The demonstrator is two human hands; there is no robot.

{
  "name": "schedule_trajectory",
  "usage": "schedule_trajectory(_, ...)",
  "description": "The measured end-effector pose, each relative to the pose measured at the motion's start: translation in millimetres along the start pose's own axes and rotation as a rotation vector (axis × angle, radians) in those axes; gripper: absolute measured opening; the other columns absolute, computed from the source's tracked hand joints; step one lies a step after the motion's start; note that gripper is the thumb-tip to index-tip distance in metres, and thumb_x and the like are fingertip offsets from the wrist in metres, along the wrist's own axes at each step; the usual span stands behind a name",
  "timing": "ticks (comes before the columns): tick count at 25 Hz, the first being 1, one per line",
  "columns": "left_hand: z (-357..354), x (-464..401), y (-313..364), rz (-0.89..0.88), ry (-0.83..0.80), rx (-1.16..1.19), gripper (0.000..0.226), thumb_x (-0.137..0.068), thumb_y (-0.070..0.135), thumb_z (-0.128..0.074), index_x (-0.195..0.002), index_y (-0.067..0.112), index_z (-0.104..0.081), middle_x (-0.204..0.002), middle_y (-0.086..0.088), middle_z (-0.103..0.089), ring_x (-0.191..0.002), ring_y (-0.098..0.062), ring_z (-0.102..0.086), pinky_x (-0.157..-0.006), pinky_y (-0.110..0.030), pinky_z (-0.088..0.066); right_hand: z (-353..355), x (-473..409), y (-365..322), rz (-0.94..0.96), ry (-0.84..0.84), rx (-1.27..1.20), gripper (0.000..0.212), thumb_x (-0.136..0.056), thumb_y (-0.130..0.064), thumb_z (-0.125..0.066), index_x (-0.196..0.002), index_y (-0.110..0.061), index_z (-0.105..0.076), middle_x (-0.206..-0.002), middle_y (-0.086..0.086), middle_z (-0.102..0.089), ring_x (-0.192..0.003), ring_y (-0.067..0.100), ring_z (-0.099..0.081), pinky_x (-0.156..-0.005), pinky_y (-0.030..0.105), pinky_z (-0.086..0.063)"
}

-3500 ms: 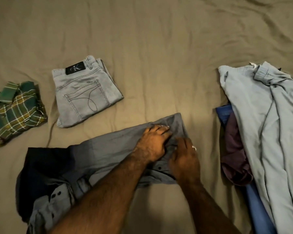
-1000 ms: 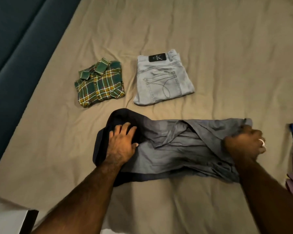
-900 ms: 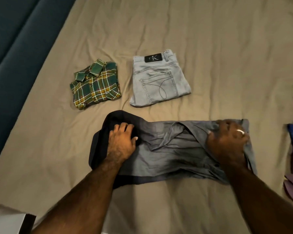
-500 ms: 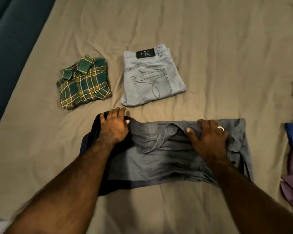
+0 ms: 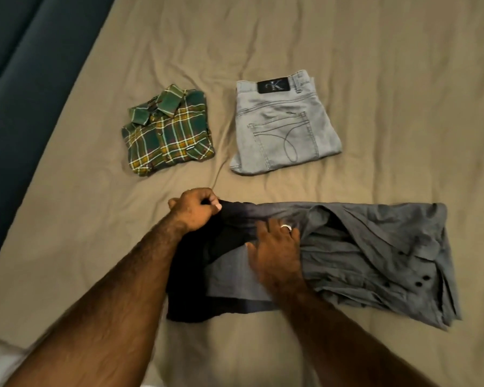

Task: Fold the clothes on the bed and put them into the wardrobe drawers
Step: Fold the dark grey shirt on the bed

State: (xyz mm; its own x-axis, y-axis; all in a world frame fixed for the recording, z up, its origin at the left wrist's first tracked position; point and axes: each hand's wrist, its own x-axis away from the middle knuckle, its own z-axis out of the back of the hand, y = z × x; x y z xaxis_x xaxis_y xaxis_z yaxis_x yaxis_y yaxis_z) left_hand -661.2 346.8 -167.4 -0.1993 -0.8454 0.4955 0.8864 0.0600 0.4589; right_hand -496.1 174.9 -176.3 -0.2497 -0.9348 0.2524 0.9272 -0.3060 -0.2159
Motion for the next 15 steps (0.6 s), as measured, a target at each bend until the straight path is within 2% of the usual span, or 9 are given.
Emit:
schedule_trajectory(2,4,-2,-22,-0.04,-0.14,0.074,0.008,-0.078,0.045,-0.069,-0.085,0.041,-0.069,-0.081,0.022,-0.072,-0.095,-0.017,-0.065,-0.114,-0.049,-0.037,-8,-3,-3,-0.021,-0.051,0.038,0.042,-0.098,-0.045,-0.056,-0.133,-0.023,-0.063,-0.135,0.009,-0.062,-0.123,0.034,-0.059,-0.113,0.056,-0.033)
schedule_trajectory(4,13,-2,-44,-0.1,-0.214,0.088,0.013,-0.076,0.047,-0.065,-0.088,0.045,-0.067,-0.07,0.025,-0.067,-0.077,-0.011,-0.061,-0.112,-0.062,-0.04,-13,-5,-13,0.016,0.008,0.059,0.025,-0.087,-0.034,-0.068,-0.108,-0.022,-0.074,-0.111,0.009,-0.071,-0.102,0.035,-0.067,-0.101,0.054,-0.045)
schedule_trajectory(6,22,-2,-52,-0.126,-0.247,0.031,0.014,-0.081,0.054,-0.071,-0.093,0.047,-0.068,-0.076,0.026,-0.066,-0.082,-0.005,-0.062,-0.115,-0.052,-0.034,-16,-5,-20,0.046,0.047,0.072,0.019,-0.074,-0.028,-0.08,-0.091,-0.02,-0.076,-0.093,0.008,-0.071,-0.087,0.034,-0.068,-0.091,0.052,-0.05)
schedule_trajectory(8,32,1,-59,-0.16,-0.266,-0.107,0.014,-0.088,0.055,-0.075,-0.093,0.043,-0.071,-0.09,0.022,-0.071,-0.099,-0.004,-0.064,-0.107,-0.04,-0.024,-22,6,-36,0.095,0.035,0.101,0.022,-0.07,-0.029,-0.082,-0.089,-0.02,-0.076,-0.095,0.007,-0.07,-0.088,0.032,-0.067,-0.092,0.053,-0.05)
schedule_trajectory(11,36,3,-60,-0.2,-0.191,-0.147,0.015,-0.098,0.043,-0.068,-0.09,0.031,-0.067,-0.094,0.016,-0.071,-0.106,-0.01,-0.064,-0.099,-0.035,-0.017,-26,29,-48,0.116,-0.025,0.178,0.025,-0.075,-0.03,-0.077,-0.097,-0.019,-0.075,-0.108,0.009,-0.067,-0.095,0.033,-0.065,-0.094,0.052,-0.046)
schedule_trajectory(13,37,3,-55,-0.192,-0.203,-0.104,0.011,-0.099,0.04,-0.068,-0.093,0.03,-0.066,-0.096,0.015,-0.072,-0.107,-0.012,-0.063,-0.102,-0.034,-0.018,-24,32,-43,0.077,0.094,0.113,0.037,-0.078,-0.031,-0.073,-0.113,-0.018,-0.07,-0.118,0.012,-0.062,-0.101,0.035,-0.061,-0.093,0.051,-0.046)
schedule_trajectory(15,40,-1,-51,-0.194,-0.272,-0.077,0.009,-0.095,0.042,-0.073,-0.097,0.034,-0.069,-0.097,0.016,-0.072,-0.104,-0.01,-0.063,-0.104,-0.036,-0.02,-14,17,-40,-0.002,0.208,0.055,0.054,-0.086,-0.035,-0.066,-0.137,-0.019,-0.058,-0.137,0.011,-0.055,-0.118,0.034,-0.054,-0.099,0.054,-0.045)
